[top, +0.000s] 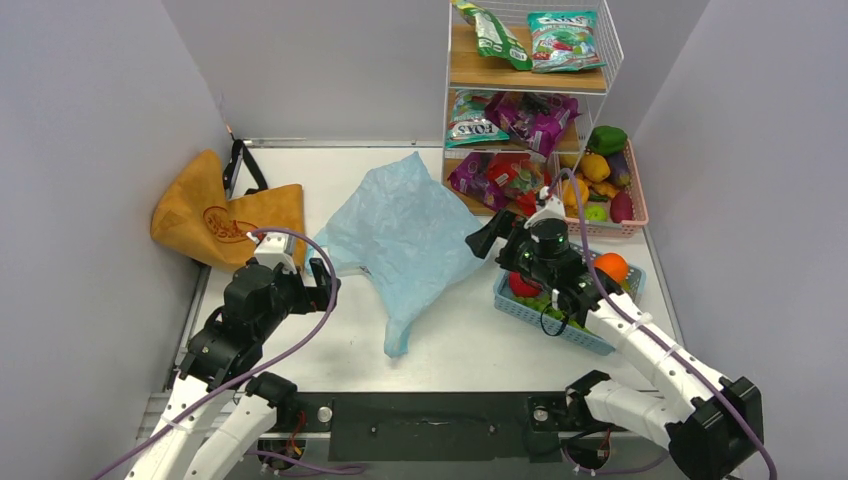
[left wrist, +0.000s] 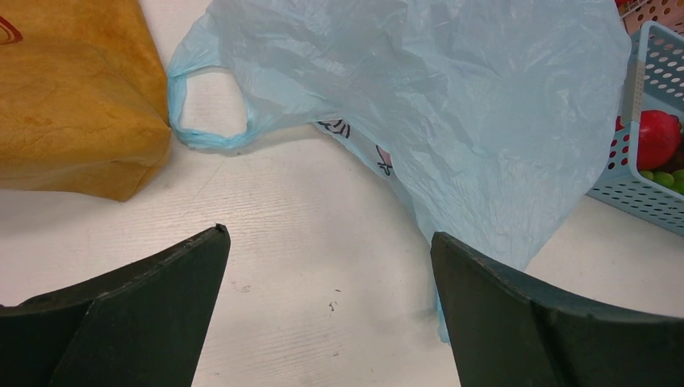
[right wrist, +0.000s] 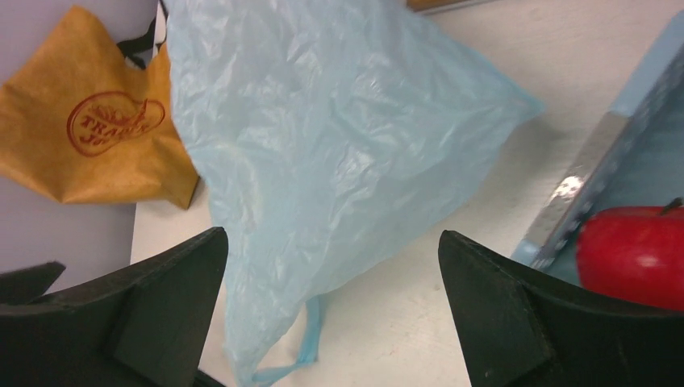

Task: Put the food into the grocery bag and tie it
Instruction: Adjust the grocery bag at the center of the board.

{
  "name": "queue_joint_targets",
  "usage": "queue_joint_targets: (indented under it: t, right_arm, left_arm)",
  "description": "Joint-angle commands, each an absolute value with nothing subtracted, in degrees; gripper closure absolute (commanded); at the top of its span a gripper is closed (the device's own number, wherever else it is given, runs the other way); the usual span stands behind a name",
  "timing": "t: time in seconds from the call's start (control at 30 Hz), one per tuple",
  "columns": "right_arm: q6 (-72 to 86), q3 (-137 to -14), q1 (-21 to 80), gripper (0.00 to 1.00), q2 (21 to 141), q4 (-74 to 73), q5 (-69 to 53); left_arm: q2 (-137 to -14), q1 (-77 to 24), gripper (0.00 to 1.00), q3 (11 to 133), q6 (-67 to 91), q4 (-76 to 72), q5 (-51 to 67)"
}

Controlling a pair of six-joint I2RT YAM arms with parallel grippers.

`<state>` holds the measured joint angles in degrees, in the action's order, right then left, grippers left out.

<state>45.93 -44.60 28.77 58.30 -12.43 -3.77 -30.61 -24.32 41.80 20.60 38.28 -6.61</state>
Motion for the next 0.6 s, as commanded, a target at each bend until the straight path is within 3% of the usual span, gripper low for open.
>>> queue_joint_targets:
  t: [0.0, 0.17, 0.57]
  right_arm:
    - [48.86, -43.57, 34.97, 0.0, 59.38, -7.76, -1.93]
    - [53.33, -42.59, 40.8, 0.07, 60.69, -8.38, 2.01]
    - [64.7, -39.58, 47.5, 0.08, 63.35, -8.19, 6.97]
  left_arm:
    - [-30.94, -24.7, 0.04, 42.06, 20.4, 35.22, -7.57]
    - [-31.19, -24.78, 0.04, 42.15, 20.55, 35.57, -8.66]
    - [-31.1, -26.15, 0.04, 42.38, 21.09, 36.38, -10.97]
